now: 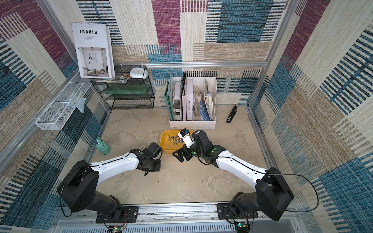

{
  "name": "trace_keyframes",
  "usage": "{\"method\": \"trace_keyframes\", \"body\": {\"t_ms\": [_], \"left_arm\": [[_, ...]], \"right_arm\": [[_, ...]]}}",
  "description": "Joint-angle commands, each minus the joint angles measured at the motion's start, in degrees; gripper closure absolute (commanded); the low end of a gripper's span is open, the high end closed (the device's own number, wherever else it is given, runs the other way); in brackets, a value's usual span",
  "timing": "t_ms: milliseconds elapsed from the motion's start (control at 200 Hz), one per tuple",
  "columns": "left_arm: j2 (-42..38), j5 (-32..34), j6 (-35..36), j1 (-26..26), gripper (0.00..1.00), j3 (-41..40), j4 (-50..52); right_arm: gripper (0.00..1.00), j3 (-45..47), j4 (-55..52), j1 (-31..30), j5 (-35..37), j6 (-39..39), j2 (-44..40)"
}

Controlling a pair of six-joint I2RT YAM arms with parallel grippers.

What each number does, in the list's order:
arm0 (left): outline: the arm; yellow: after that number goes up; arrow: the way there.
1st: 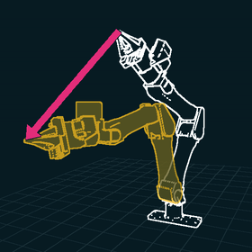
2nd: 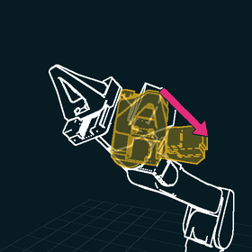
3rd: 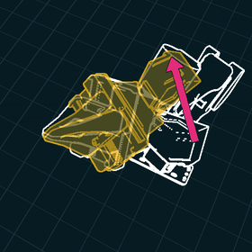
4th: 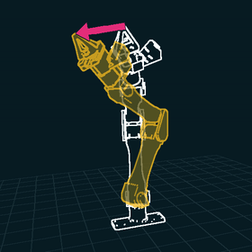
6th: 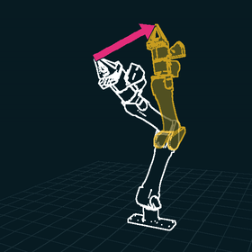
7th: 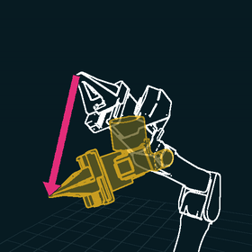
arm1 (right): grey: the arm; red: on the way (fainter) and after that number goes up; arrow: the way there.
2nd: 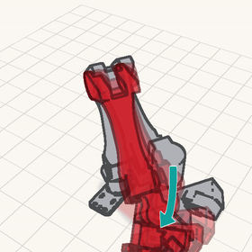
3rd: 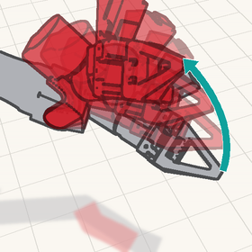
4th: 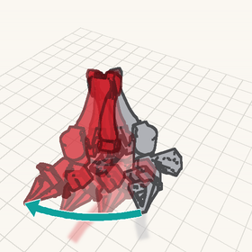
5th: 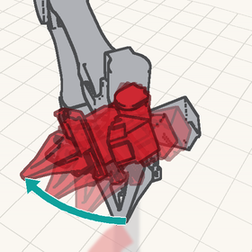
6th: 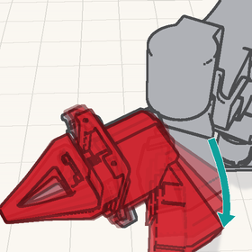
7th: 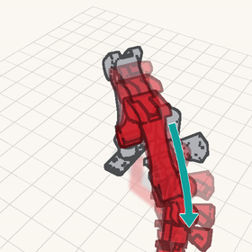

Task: Take out the wing nut from the storage box
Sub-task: Place the wing nut at the center of the board, then pick up the wing nut from the storage box.

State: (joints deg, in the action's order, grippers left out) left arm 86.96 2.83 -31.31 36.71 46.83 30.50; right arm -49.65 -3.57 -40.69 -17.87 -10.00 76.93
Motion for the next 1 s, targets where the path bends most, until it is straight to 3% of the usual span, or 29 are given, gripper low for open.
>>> {"method": "trace_keyframes", "body": {"t_ms": [0, 215, 491, 992], "left_arm": [[-0.34, 0.51, 0.11, 0.01, 0.78, 0.00, 0.27], [-2.51, -0.44, 0.67, 0.03, 0.70, 1.15, 1.20], [-2.87, 1.04, 2.43, -0.22, 0.68, 9.80, 4.97], [14.41, -1.95, 1.86, -4.42, 0.72, 31.35, 7.39]], "right_arm": [[0.01, -0.37, -0.21, -0.06, -0.41, 0.42, 0.13], [0.01, -0.72, -0.62, -0.01, -2.70, 1.21, 0.42], [0.01, -0.22, -1.35, -0.05, 0.89, 1.06, -0.76], [0.01, 0.60, -2.65, 0.08, 9.52, -1.58, -3.45]]}}
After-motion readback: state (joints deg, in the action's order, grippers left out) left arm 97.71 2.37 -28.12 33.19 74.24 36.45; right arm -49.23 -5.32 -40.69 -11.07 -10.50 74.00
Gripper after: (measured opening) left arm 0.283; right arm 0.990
